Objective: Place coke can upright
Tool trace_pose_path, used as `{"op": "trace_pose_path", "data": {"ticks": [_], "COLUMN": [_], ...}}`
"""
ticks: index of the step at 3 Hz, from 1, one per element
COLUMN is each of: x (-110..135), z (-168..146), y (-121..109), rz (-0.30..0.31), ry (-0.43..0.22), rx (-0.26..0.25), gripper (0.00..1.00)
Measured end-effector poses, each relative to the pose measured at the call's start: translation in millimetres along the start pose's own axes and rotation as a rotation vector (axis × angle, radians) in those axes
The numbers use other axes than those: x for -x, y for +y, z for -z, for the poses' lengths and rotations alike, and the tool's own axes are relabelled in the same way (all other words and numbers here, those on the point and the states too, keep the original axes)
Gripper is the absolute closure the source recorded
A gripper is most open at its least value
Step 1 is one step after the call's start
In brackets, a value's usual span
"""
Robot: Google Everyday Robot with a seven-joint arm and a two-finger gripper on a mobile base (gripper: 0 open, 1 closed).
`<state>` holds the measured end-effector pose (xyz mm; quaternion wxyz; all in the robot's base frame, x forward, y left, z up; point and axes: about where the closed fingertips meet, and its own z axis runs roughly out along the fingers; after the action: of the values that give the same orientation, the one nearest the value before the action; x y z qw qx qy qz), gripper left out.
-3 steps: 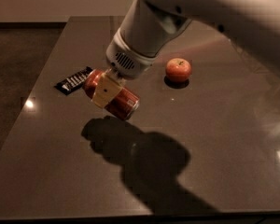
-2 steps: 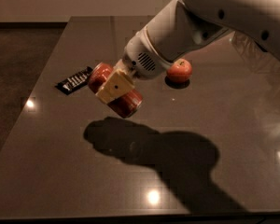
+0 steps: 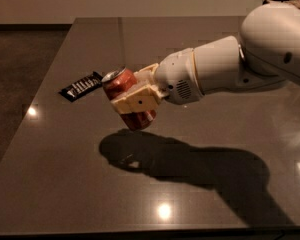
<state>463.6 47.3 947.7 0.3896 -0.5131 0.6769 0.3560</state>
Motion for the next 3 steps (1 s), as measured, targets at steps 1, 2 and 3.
{"op": "trace_pose_path", "data": {"ticks": [1,2,3], "x": [-4,-10,-19], "z": [8,14,18], "y": [2,4,6], "rz": [0.033,0.064,0.093], "ry": [-0.133,-0.244,-0.317], "rx": [-0.021,-0.062,-0.101], "gripper": [1.00,1.00,1.00]}}
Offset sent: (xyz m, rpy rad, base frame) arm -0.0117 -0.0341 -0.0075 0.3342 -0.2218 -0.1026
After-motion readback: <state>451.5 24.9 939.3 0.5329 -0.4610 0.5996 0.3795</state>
